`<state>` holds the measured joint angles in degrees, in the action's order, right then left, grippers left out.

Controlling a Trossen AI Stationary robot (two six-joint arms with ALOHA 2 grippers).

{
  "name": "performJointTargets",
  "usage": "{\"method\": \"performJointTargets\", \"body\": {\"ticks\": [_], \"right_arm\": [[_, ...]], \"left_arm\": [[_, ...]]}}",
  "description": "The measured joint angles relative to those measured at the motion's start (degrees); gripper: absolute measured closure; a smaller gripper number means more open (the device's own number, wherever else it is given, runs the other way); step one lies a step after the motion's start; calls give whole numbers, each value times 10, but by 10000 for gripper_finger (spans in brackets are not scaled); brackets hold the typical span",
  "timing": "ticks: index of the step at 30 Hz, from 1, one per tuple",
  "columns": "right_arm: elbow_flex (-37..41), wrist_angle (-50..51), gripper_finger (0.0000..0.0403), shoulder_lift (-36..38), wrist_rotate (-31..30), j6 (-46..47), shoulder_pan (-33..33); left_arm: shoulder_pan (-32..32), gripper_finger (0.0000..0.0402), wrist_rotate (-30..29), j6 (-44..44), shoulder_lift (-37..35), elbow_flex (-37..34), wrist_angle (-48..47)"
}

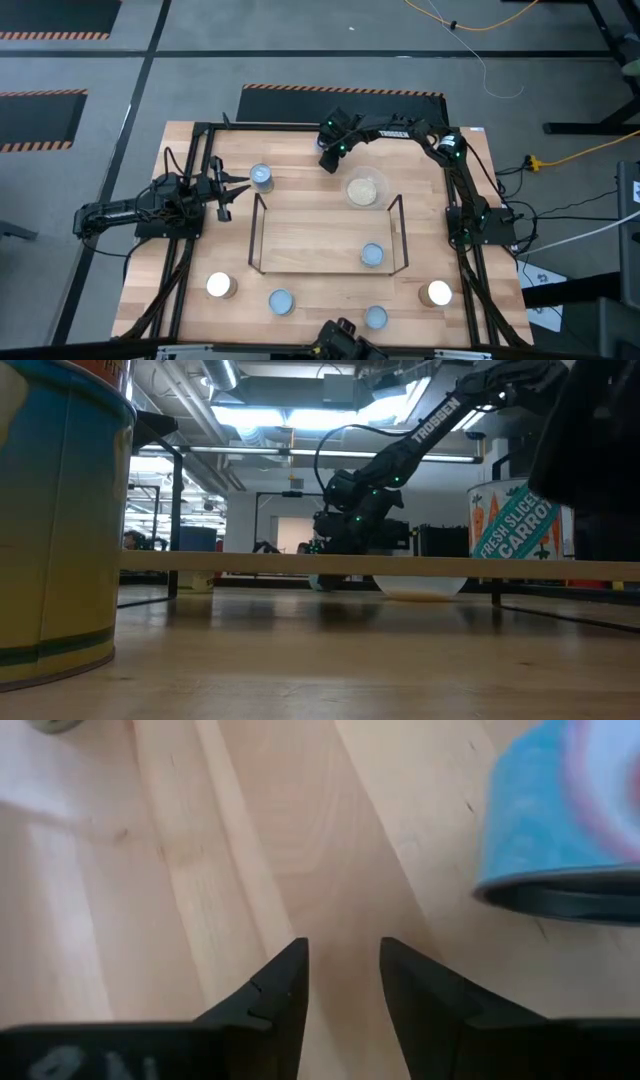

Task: Pick and place cans onto a shelf
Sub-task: Put the canned tuna on the shelf

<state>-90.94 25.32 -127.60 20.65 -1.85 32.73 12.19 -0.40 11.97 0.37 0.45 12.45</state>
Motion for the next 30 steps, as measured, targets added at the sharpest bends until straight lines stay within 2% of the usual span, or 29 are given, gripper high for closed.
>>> {"method": "performJointTargets", "body": {"ticks": [7,10,17,30], "right_arm": [[0,22,272,35,-10,1,0],[0,26,272,52,-33,5,0],[0,10,272,62,-129,109,0],[0,-37,272,61,-167,214,1]], "left_arm": [[0,324,0,0,0,0,0],[0,324,0,0,0,0,0],[0,324,-1,0,0,0,0],[0,324,-1,0,0,0,0]]}}
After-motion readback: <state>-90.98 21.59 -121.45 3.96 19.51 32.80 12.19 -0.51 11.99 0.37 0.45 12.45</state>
